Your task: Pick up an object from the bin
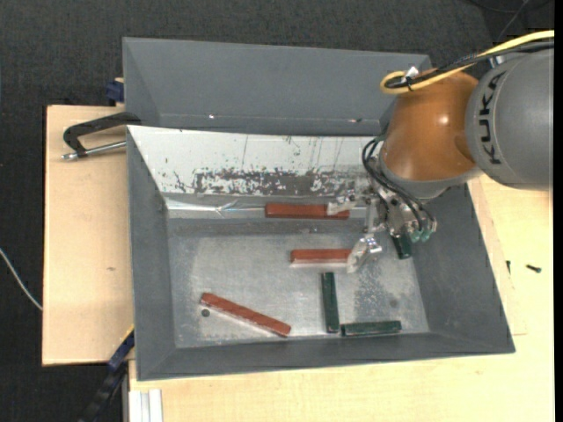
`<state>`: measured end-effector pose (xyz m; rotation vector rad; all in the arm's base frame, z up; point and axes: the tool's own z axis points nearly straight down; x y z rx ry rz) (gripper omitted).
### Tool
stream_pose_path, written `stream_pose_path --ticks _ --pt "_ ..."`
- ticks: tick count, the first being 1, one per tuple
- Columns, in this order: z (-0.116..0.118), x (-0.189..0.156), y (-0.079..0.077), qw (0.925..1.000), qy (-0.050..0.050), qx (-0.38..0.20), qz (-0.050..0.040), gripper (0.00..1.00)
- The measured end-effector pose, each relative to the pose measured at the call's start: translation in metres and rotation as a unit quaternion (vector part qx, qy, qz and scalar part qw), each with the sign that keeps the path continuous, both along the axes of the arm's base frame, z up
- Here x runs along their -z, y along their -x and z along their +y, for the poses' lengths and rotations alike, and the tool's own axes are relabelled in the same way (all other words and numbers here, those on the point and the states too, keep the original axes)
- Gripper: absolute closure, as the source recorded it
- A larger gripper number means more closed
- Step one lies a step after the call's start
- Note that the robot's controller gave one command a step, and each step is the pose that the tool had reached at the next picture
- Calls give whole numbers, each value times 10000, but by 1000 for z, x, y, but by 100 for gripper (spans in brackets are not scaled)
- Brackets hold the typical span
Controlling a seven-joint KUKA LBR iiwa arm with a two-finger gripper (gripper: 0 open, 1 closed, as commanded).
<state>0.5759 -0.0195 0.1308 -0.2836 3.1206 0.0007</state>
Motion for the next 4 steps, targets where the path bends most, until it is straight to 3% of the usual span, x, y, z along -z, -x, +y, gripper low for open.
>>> stream_pose_path --ticks 1,2,4 --pt "11 40 -2 9926 18 1211 11 0" --pt "13 37 1 9933 -4 1151 62 100" --pt "13 35 1 9933 -4 1151 49 100"
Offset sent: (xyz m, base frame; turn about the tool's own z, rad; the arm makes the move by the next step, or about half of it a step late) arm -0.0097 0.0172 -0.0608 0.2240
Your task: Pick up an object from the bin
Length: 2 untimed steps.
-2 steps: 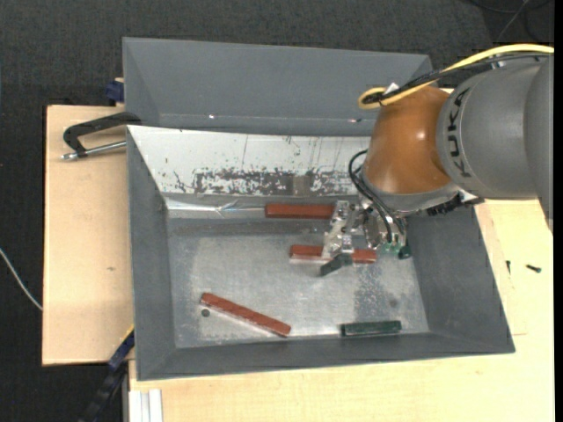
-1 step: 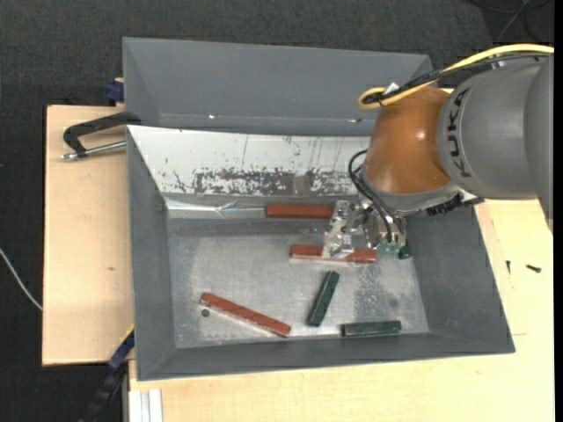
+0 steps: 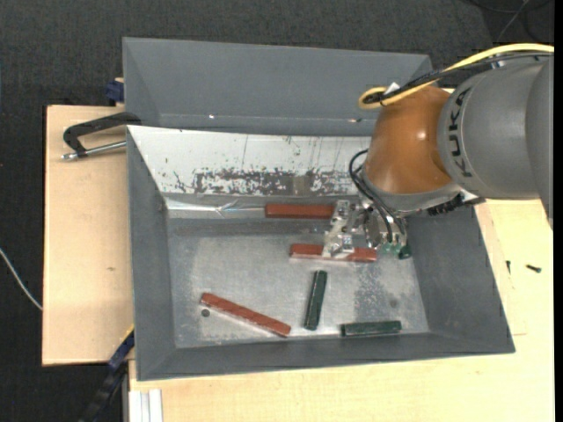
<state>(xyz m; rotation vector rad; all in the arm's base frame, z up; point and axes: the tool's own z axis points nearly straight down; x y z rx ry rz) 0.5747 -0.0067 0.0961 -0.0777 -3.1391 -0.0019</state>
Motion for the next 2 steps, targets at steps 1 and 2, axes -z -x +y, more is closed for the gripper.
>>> stream_pose_path --ticks 1,2 --pt "0 -16 3 10000 1 1 4 100" --pt "0 -38 1 10000 1 2 -21 100"
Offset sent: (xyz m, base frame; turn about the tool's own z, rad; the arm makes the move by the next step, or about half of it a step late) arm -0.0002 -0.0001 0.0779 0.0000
